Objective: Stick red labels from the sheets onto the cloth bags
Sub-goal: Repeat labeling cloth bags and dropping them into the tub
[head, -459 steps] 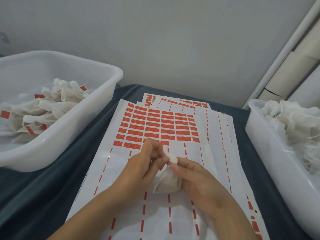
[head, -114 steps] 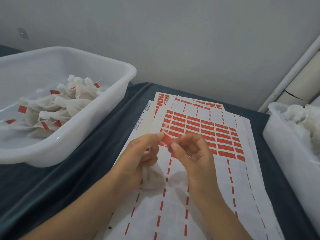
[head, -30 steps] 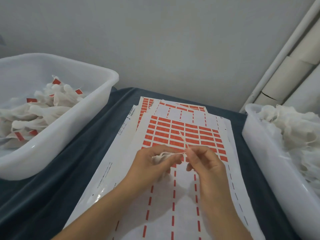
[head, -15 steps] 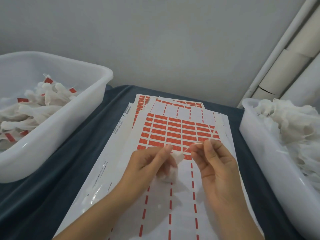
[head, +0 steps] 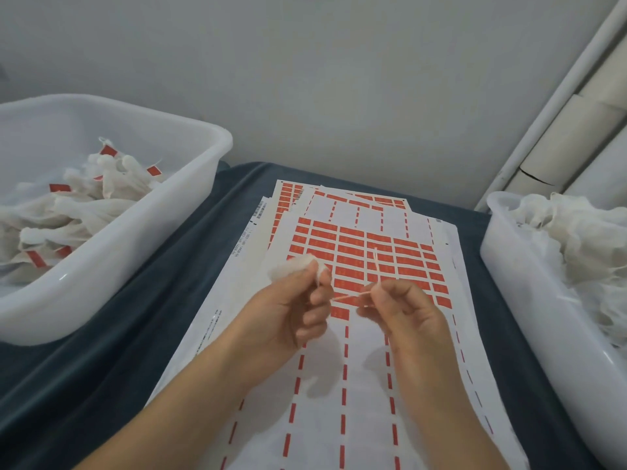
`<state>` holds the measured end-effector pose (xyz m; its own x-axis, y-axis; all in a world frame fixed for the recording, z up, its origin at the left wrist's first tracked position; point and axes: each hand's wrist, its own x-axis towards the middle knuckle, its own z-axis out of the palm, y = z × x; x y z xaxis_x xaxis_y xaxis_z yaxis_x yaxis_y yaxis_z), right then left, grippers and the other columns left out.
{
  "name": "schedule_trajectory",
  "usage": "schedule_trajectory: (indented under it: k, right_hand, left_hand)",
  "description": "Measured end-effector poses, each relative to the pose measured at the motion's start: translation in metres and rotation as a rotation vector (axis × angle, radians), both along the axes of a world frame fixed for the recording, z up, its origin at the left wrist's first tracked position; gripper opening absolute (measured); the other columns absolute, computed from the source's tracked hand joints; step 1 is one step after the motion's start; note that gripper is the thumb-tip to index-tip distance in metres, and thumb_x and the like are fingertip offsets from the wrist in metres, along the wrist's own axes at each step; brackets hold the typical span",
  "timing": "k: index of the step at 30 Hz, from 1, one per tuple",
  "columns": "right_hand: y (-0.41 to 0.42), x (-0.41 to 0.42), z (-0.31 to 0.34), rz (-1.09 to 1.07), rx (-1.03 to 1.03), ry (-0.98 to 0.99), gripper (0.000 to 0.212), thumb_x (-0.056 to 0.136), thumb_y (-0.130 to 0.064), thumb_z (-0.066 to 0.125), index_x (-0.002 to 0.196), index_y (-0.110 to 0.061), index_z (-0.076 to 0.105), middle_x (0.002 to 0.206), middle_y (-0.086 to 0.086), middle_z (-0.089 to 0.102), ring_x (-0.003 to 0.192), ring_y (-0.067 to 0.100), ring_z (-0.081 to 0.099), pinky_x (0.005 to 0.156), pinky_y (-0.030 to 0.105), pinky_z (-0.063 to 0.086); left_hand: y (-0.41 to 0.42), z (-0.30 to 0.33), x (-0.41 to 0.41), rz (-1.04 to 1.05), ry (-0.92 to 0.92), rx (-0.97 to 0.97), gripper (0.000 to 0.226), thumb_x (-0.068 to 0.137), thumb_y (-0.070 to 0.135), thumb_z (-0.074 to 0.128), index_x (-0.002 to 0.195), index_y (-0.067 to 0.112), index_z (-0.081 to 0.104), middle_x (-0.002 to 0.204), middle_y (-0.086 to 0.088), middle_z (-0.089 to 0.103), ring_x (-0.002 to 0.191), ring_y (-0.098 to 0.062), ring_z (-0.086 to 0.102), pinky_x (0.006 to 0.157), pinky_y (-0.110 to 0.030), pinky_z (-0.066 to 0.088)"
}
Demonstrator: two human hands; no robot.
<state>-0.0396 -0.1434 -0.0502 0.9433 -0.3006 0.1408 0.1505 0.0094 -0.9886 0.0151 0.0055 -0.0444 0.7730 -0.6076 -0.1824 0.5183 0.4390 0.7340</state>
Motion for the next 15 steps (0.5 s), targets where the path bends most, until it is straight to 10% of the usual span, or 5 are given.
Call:
schedule_trajectory:
  k: [6, 9, 15]
  right_hand:
    - [0.009, -0.001, -0.012, 0.071, -0.285, -0.085, 0.010, 0.083, -0.033, 0.051, 0.089, -0.026, 0.056, 0.093, -0.027, 0.064, 0.092, 0.001, 0.061, 0.070, 0.005, 0.047]
    - [0.010, 0.000, -0.015, 0.086, -0.342, -0.065, 0.013, 0.083, -0.036, 0.047, 0.090, -0.026, 0.053, 0.086, -0.024, 0.063, 0.088, 0.002, 0.061, 0.072, 0.008, 0.048]
    - [0.003, 0.004, -0.015, -0.063, -0.225, 0.023, 0.021, 0.076, -0.043, 0.049, 0.089, -0.028, 0.054, 0.086, -0.033, 0.062, 0.090, -0.011, 0.059, 0.063, 0.004, 0.046]
  left_hand:
    - [-0.013, 0.002, -0.005, -0.168, -0.280, 0.530, 0.047, 0.095, 0.030, 0.044, 0.049, 0.020, 0.048, 0.049, 0.002, 0.041, 0.039, -0.008, 0.035, 0.042, -0.017, 0.034]
    - [-0.017, 0.004, -0.002, -0.139, -0.233, 0.641, 0.037, 0.094, 0.022, 0.048, 0.057, 0.016, 0.051, 0.040, 0.005, 0.047, 0.031, -0.007, 0.040, 0.036, -0.015, 0.034]
    - [-0.014, -0.007, -0.008, -0.054, -0.722, 0.738, 0.006, 0.085, 0.031, 0.060, 0.080, 0.029, 0.061, 0.066, 0.015, 0.060, 0.060, 0.002, 0.055, 0.056, -0.007, 0.044]
